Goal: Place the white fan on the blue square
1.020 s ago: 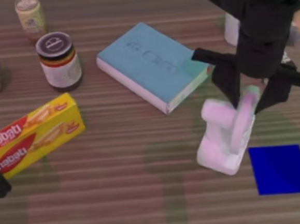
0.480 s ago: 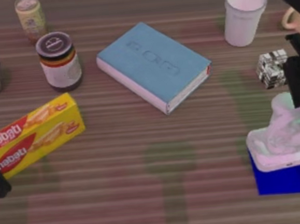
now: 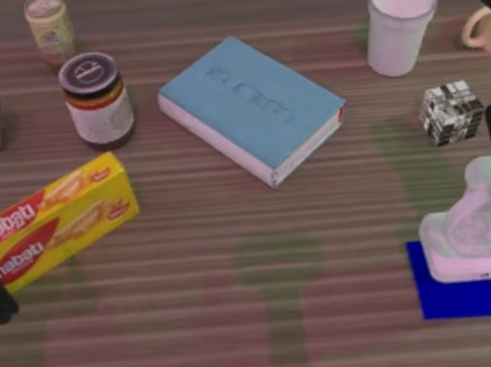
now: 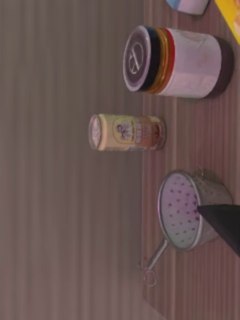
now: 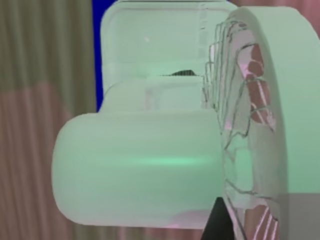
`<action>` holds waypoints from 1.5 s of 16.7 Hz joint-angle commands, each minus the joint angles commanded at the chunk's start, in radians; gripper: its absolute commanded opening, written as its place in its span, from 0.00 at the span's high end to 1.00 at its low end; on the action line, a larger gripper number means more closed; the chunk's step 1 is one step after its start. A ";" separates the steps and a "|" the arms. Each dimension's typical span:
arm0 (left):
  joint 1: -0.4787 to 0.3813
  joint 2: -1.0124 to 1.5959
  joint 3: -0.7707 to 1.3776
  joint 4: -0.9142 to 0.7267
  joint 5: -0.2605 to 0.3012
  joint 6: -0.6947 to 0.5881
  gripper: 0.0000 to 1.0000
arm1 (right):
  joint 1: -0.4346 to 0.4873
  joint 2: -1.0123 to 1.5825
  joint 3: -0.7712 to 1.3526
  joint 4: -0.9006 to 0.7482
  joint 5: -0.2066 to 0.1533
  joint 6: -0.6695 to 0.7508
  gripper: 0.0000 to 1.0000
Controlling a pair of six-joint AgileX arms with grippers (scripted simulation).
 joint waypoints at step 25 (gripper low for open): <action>0.000 0.000 0.000 0.000 0.000 0.000 0.00 | -0.007 0.011 -0.126 0.138 0.000 -0.002 0.00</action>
